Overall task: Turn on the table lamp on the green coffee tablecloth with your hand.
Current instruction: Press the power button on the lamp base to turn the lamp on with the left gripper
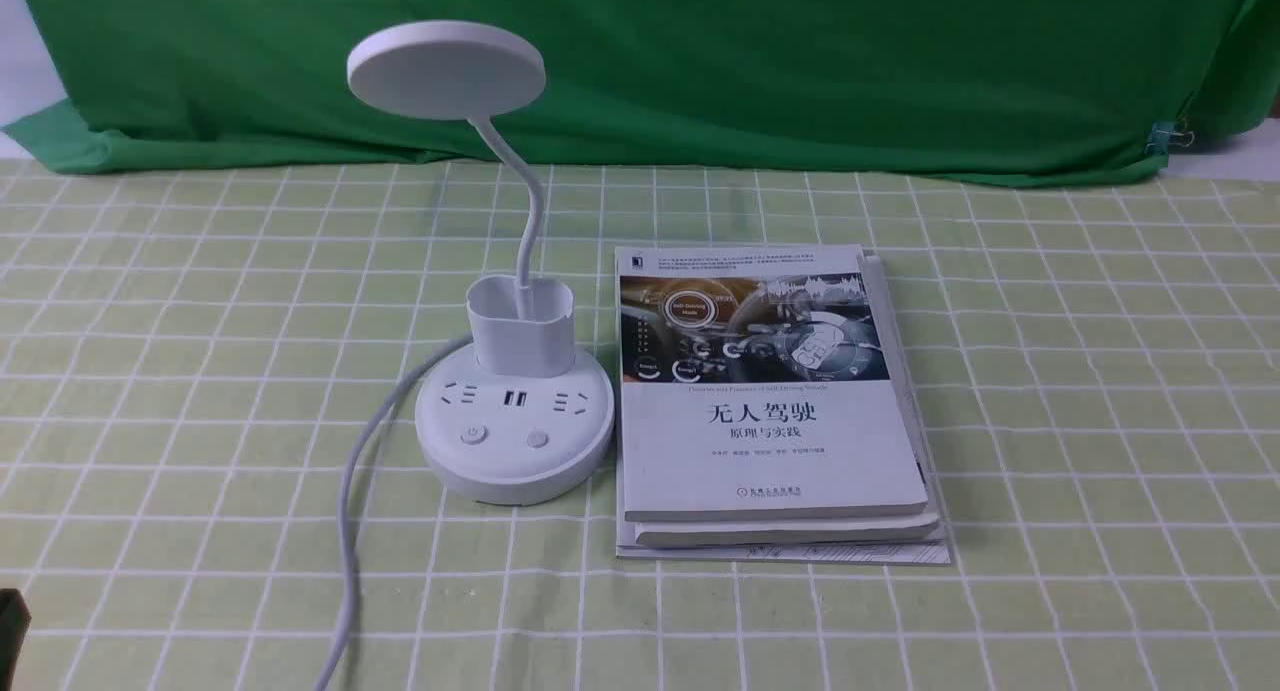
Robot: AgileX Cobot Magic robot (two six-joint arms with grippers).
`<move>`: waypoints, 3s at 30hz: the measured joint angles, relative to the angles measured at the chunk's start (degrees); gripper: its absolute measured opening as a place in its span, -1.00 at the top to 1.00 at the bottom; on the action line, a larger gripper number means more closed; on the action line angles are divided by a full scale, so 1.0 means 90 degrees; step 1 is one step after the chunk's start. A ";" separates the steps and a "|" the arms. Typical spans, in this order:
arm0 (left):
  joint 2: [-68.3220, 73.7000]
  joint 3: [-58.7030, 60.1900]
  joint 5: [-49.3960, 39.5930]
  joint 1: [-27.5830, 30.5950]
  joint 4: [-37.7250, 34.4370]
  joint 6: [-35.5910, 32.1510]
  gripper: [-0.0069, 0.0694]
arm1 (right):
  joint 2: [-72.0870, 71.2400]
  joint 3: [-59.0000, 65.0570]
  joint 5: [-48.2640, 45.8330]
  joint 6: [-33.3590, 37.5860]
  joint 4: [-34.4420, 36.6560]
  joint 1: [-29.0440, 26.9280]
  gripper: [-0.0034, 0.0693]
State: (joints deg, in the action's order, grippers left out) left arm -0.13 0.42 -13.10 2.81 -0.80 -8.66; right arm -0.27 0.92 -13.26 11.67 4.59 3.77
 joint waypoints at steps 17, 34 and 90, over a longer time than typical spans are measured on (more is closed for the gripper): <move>0.0000 0.0000 0.0000 0.0000 0.0000 -0.0007 0.38 | 0.0000 0.0000 -0.0001 0.0000 0.0000 0.0000 0.23; 0.0000 0.0000 0.1581 0.0000 -0.0153 -0.0150 0.35 | 0.0000 0.0000 -0.0001 0.0000 0.0000 0.0000 0.23; 0.9709 -0.6117 -0.2219 -0.2069 -0.1936 0.0017 0.26 | 0.0000 0.0000 -0.0001 0.0000 0.0000 0.0000 0.23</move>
State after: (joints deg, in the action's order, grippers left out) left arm 87.25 -54.63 -33.07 -15.81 -18.22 -8.51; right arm -0.27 0.92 -13.27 11.67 4.59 3.77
